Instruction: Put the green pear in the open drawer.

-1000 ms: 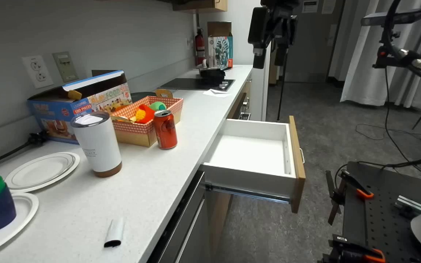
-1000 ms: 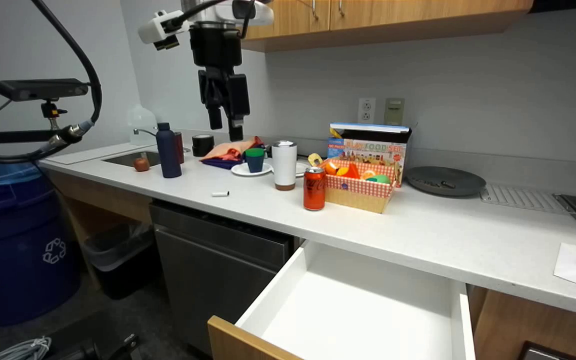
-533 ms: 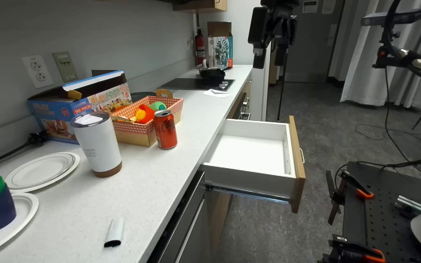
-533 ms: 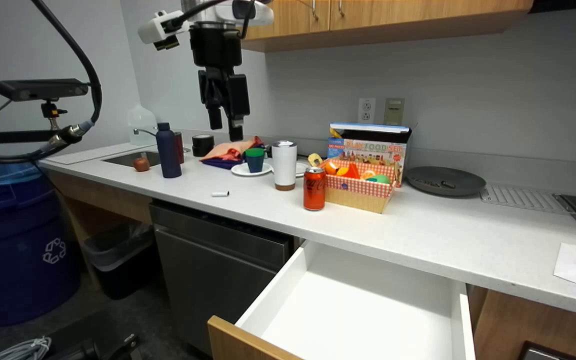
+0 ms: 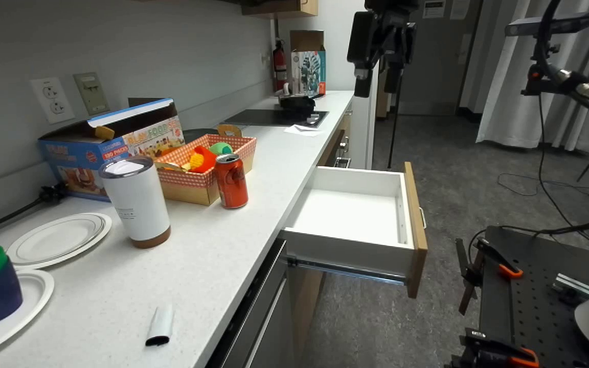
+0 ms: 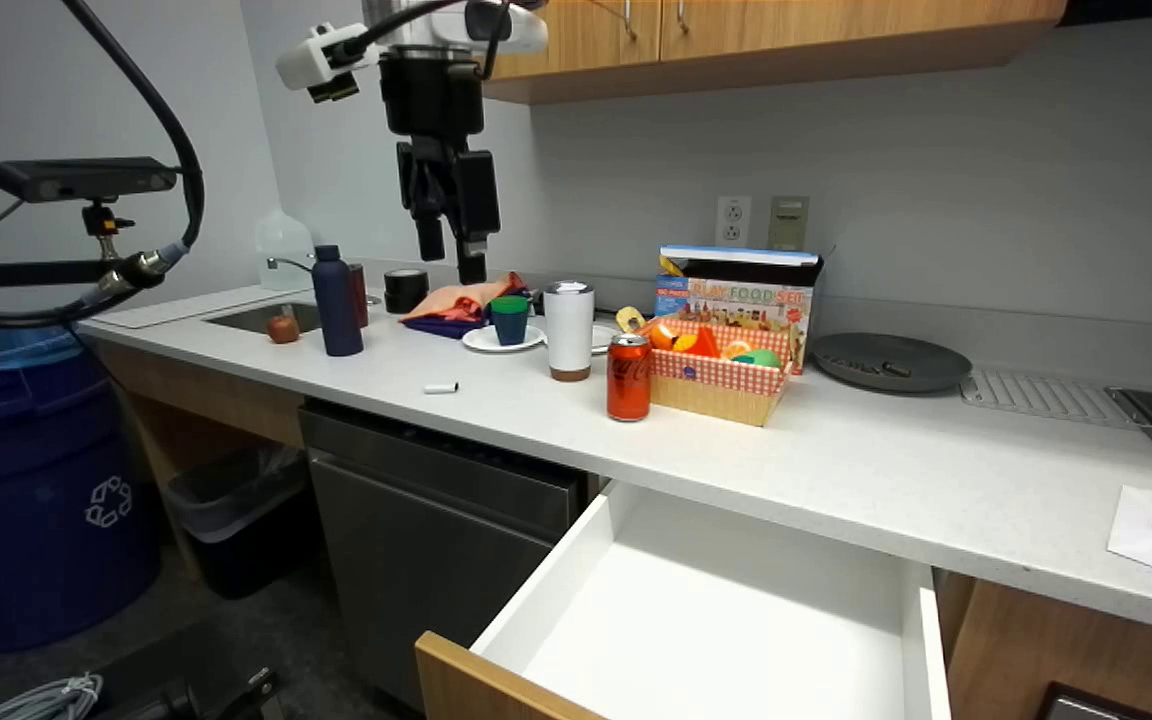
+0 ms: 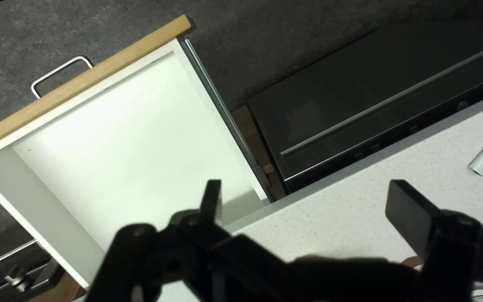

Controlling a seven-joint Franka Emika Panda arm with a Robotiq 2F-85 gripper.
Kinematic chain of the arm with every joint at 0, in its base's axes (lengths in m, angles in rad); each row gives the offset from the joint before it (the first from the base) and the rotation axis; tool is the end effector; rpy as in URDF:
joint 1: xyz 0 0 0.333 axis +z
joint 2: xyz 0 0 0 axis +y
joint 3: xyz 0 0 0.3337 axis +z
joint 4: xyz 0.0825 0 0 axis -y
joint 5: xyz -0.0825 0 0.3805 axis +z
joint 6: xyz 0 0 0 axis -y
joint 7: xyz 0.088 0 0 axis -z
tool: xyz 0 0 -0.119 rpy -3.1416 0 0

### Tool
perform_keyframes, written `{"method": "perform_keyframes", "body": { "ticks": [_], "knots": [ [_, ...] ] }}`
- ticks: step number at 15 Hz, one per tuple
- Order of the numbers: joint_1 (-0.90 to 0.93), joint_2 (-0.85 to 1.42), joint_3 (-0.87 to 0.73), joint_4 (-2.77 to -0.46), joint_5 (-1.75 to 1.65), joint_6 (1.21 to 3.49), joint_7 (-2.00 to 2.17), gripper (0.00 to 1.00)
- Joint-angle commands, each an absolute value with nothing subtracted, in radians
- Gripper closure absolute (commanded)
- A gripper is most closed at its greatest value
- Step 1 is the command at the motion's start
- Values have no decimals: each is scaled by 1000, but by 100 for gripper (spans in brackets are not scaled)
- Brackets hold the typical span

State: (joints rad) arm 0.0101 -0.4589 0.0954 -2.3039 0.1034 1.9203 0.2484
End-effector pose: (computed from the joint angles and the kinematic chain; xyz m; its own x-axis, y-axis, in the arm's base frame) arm 0.4085 0.0561 0.5322 0.9813 -0.1837 0.0568 -0.1794 -0.9810 -0.0735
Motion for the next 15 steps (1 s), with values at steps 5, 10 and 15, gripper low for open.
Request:
{"method": "perform_keyframes", "body": {
  "ticks": [5, 10, 15],
  "knots": [
    [50, -86, 255, -1981, -12, 2057, 455, 0],
    [79, -112, 225, -2039, -17, 2066, 453, 0],
    [64, -102, 210, -1996, -29, 2068, 473, 0]
  ]
}}
